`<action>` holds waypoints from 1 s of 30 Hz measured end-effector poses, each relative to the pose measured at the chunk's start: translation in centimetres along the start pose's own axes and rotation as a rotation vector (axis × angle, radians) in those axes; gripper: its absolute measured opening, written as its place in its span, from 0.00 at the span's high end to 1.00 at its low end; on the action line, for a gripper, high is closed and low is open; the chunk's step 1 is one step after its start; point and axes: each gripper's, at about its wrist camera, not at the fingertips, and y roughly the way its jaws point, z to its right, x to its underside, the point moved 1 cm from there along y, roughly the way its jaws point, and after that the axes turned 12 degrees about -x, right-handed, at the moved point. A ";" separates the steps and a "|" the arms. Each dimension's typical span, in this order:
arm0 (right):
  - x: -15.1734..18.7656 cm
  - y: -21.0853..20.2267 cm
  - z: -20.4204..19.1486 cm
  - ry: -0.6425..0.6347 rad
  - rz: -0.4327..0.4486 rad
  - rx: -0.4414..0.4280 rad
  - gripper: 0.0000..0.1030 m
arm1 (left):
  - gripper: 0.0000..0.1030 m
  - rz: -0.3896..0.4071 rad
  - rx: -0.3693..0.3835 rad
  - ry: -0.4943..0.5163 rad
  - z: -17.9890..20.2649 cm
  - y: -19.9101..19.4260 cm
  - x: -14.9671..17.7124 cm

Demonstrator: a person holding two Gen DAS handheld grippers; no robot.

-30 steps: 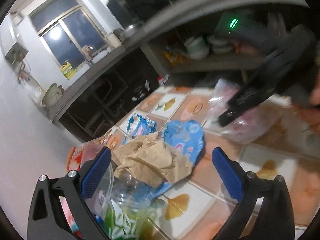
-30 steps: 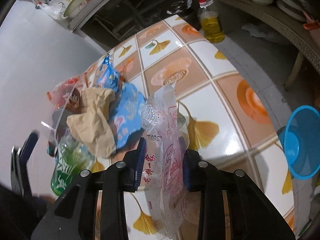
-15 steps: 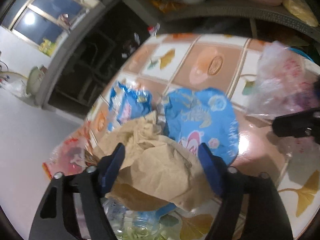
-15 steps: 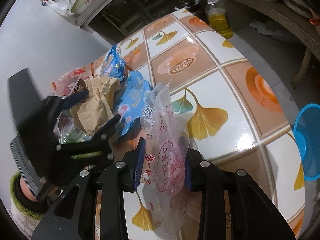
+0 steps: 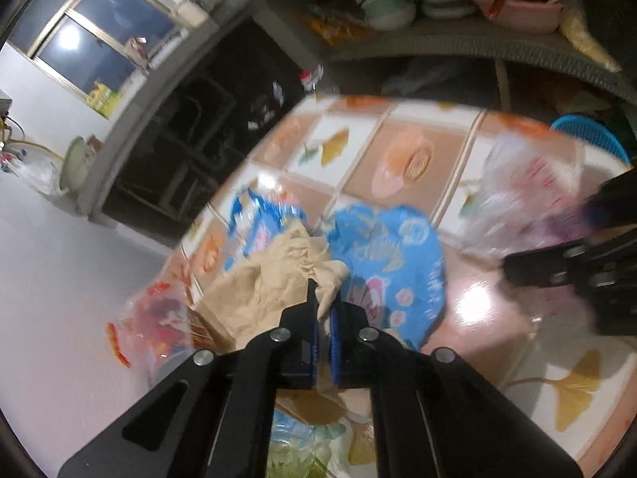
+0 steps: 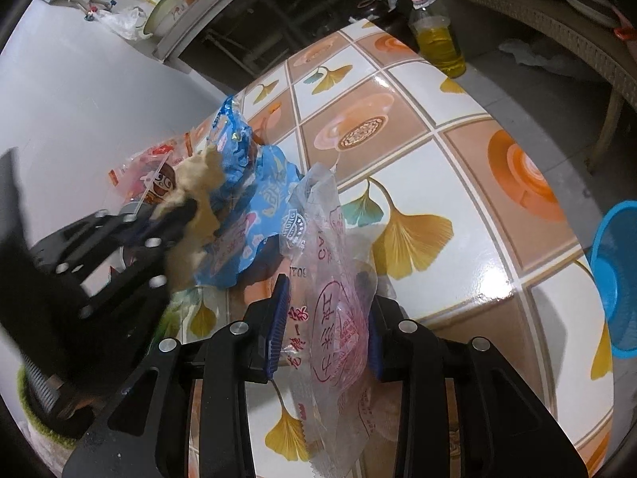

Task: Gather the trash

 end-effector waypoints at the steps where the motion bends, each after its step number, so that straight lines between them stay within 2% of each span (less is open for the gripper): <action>1: 0.0 0.0 0.0 0.000 0.001 -0.001 0.68 | 0.96 0.019 -0.001 -0.007 -0.2 -0.8 -0.1; 7: 0.0 -0.1 0.2 0.005 0.008 -0.011 0.69 | 0.96 0.128 0.015 -0.058 -1.2 -5.7 -0.5; 13: -0.3 0.1 0.3 0.016 0.012 -0.024 0.69 | 0.96 0.219 0.071 -0.119 -2.6 -11.2 0.3; 18: -0.3 0.3 0.2 0.012 0.013 -0.020 0.69 | 0.96 0.240 0.100 -0.136 -2.7 -12.9 1.1; 23: -0.4 0.2 0.3 0.018 0.011 -0.028 0.69 | 0.96 0.269 0.183 -0.179 -3.6 -15.1 2.1; 26: -0.5 0.1 0.4 0.026 0.009 -0.039 0.69 | 0.96 0.284 0.302 -0.240 -5.3 -17.0 3.1; 29: -0.5 0.1 0.5 0.027 0.006 -0.042 0.70 | 0.97 0.276 0.517 -0.359 -8.3 -18.8 4.6; 30: -0.6 0.1 0.5 0.024 0.005 -0.041 0.70 | 0.97 0.279 0.559 -0.388 -9.0 -19.2 5.0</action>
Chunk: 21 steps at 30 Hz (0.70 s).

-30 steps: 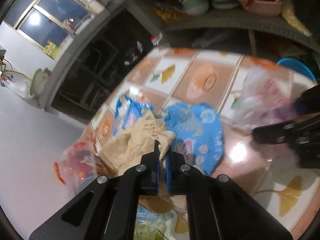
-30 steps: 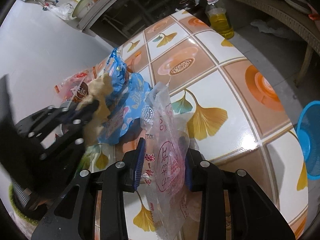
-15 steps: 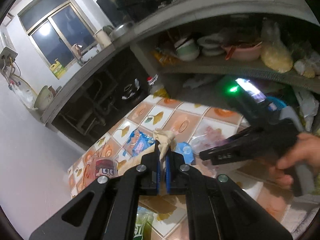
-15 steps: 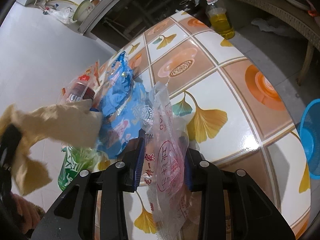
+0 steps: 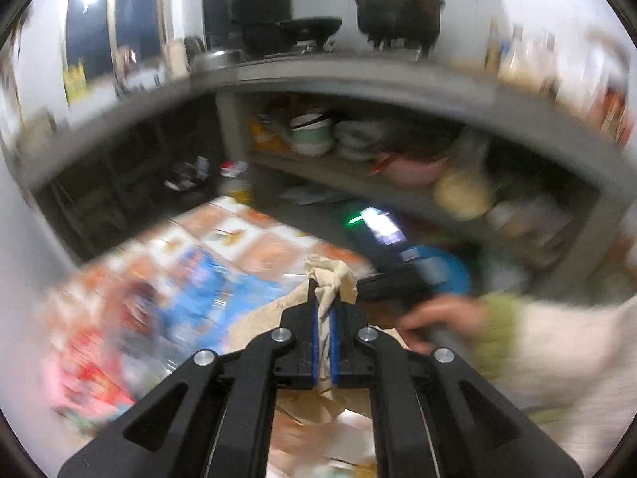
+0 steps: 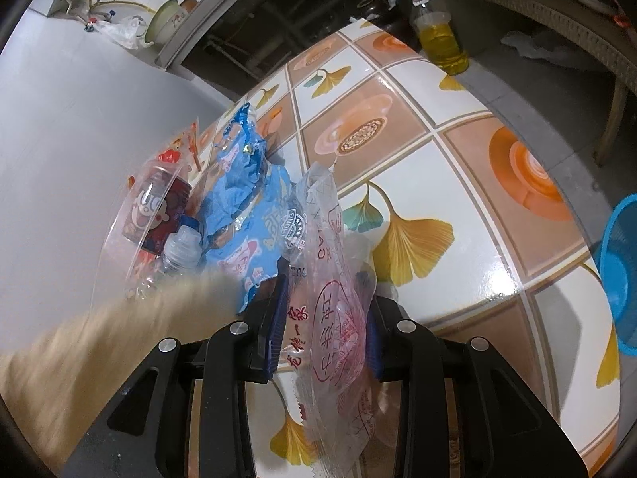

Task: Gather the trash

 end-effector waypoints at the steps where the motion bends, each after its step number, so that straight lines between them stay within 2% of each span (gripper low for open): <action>1: 0.0 0.0 0.0 -0.002 0.001 0.001 0.70 | 0.97 0.011 0.057 -0.042 -0.7 -1.3 0.0; 4: 0.0 0.0 0.0 -0.005 0.003 -0.004 0.70 | 0.97 0.049 0.229 -0.158 -2.6 -4.7 0.1; 6: 0.0 0.0 0.1 -0.004 0.002 -0.007 0.70 | 0.96 0.067 0.279 -0.221 -3.8 -6.1 0.3; 7: 0.0 0.0 0.1 -0.005 0.001 -0.008 0.70 | 0.96 0.066 0.267 -0.226 -4.0 -6.2 0.4; 8: 0.0 0.0 0.1 -0.006 0.002 -0.010 0.70 | 0.96 0.057 0.225 -0.220 -4.1 -6.1 0.6; 9: 0.0 0.0 0.1 -0.004 0.004 -0.012 0.70 | 0.96 0.026 0.168 -0.211 -4.1 -5.5 1.0; 12: 0.0 0.0 0.1 -0.004 0.004 -0.011 0.70 | 0.96 -0.088 0.071 -0.203 -3.9 -2.6 2.5; 13: 0.0 0.0 0.1 -0.004 0.004 -0.011 0.70 | 0.96 -0.114 0.025 -0.179 -3.6 -1.9 3.0; 15: 0.0 0.0 0.1 -0.002 0.004 -0.011 0.70 | 0.96 -0.163 -0.125 -0.063 -2.5 -0.1 3.9; 16: 0.0 0.1 0.1 -0.003 0.005 -0.011 0.70 | 0.96 -0.175 -0.160 -0.025 -2.1 0.4 4.4; 17: 0.0 0.0 0.1 -0.003 0.005 -0.011 0.70 | 0.96 -0.190 -0.176 0.003 -1.7 1.2 4.8; 21: 0.0 0.0 0.1 -0.004 0.006 -0.010 0.70 | 0.96 -0.248 -0.158 0.029 -0.7 3.7 6.5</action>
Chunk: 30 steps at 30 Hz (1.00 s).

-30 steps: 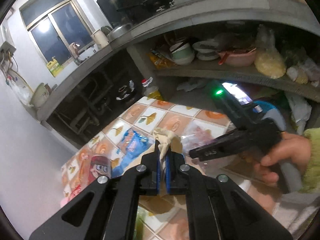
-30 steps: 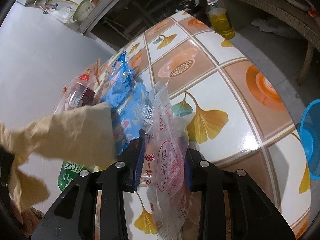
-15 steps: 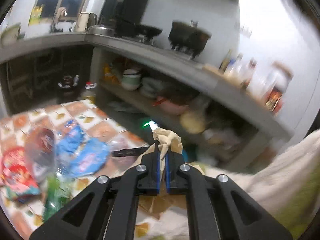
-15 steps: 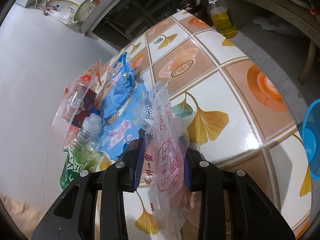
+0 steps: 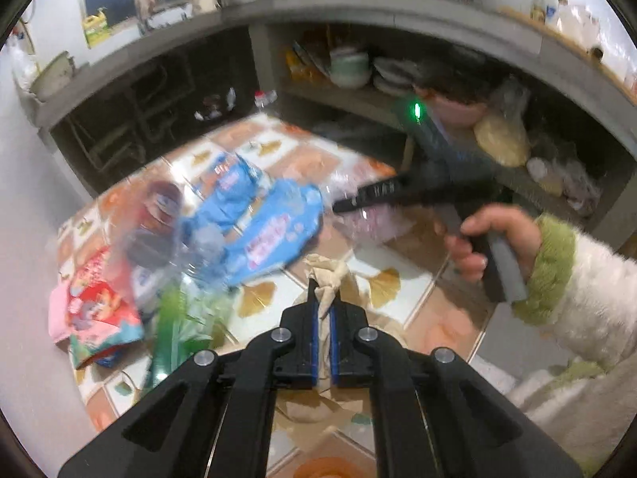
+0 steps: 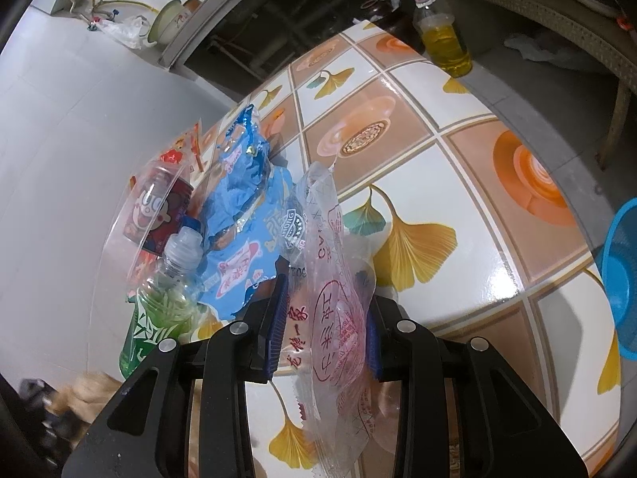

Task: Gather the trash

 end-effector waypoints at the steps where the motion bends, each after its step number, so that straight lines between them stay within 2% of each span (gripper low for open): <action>1: 0.0 0.1 0.0 0.000 0.001 0.001 0.70 | 0.96 -0.015 0.000 0.017 0.5 0.9 0.3; 5: 0.0 0.1 0.0 0.000 0.000 0.000 0.70 | 0.93 -0.080 0.071 0.040 1.8 3.8 2.0; 9: 0.0 0.1 0.0 -0.001 -0.001 0.000 0.70 | 0.90 -0.106 0.064 0.089 2.7 5.7 4.4; 10: 0.0 0.1 0.0 -0.001 0.000 0.000 0.70 | 0.84 -0.105 0.058 0.101 2.9 6.0 4.8; 11: 0.0 0.1 0.0 -0.001 0.001 -0.001 0.70 | 0.73 -0.103 0.054 0.113 3.0 6.1 5.2; 12: 0.0 0.1 0.0 -0.001 0.001 -0.002 0.70 | 0.68 -0.098 0.051 0.129 3.3 6.2 5.6; 14: 0.0 0.0 0.0 -0.001 0.000 -0.003 0.70 | 0.49 -0.070 0.043 0.153 3.5 5.6 6.1; 17: 0.0 0.0 0.0 -0.002 0.000 -0.005 0.70 | 0.34 -0.033 0.030 0.176 3.8 4.6 6.4; 24: -0.2 0.0 0.0 -0.016 -0.010 -0.003 0.70 | 0.19 0.032 0.046 0.160 3.0 2.9 6.8; 27: -0.2 0.1 -0.1 -0.017 -0.010 -0.002 0.70 | 0.17 -0.010 0.007 0.193 3.1 4.2 7.5; 30: -0.2 0.0 -0.1 -0.018 -0.010 -0.002 0.70 | 0.17 -0.071 -0.014 0.181 3.0 6.5 7.6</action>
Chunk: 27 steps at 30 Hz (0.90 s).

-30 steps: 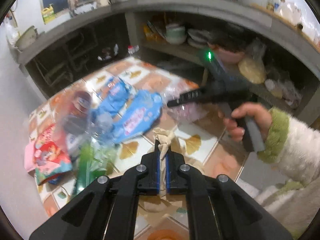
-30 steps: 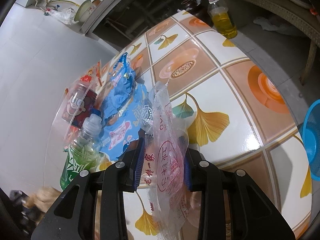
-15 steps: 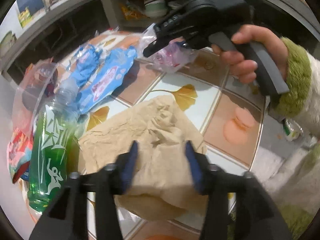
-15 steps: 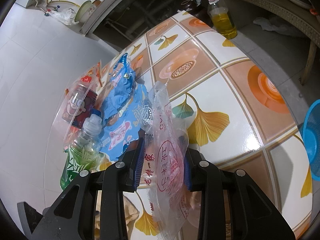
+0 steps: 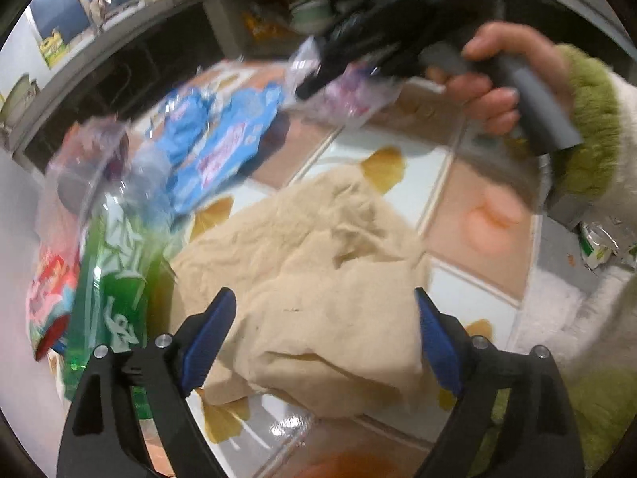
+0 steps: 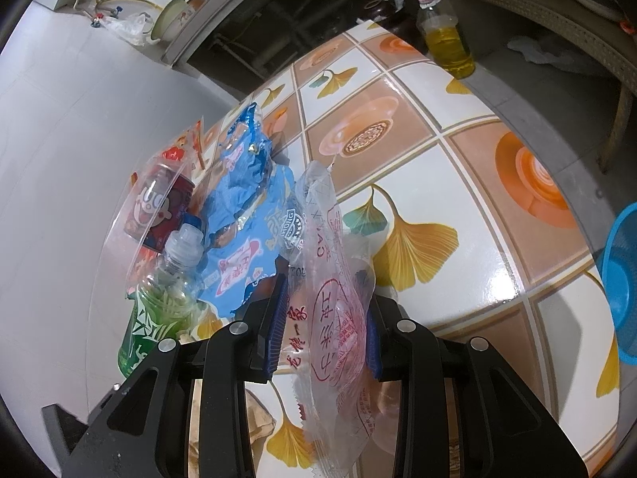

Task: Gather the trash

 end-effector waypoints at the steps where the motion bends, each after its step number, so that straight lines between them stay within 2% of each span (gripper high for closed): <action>1: 0.0 0.0 0.0 0.002 -0.001 -0.001 0.70 | 0.15 -0.006 0.008 -0.019 -0.1 0.5 -0.1; 5: 0.0 0.0 0.0 0.000 -0.003 0.001 0.70 | 0.14 -0.026 0.053 -0.109 -0.8 1.6 -0.8; 9: 0.1 0.1 -0.1 -0.004 -0.008 0.003 0.70 | 0.14 -0.045 0.098 -0.153 -1.4 2.4 -1.1; 15: 0.2 0.0 -0.1 -0.002 -0.010 -0.002 0.70 | 0.15 -0.048 0.095 -0.153 -1.0 2.5 -1.4; 24: 1.1 -0.6 -0.1 0.008 -0.015 -0.005 0.70 | 0.44 -0.048 0.089 -0.161 -1.5 2.7 -1.9; 27: 1.5 -1.1 0.0 0.011 -0.013 -0.002 0.70 | 0.60 -0.059 0.080 -0.170 -1.7 2.5 -1.9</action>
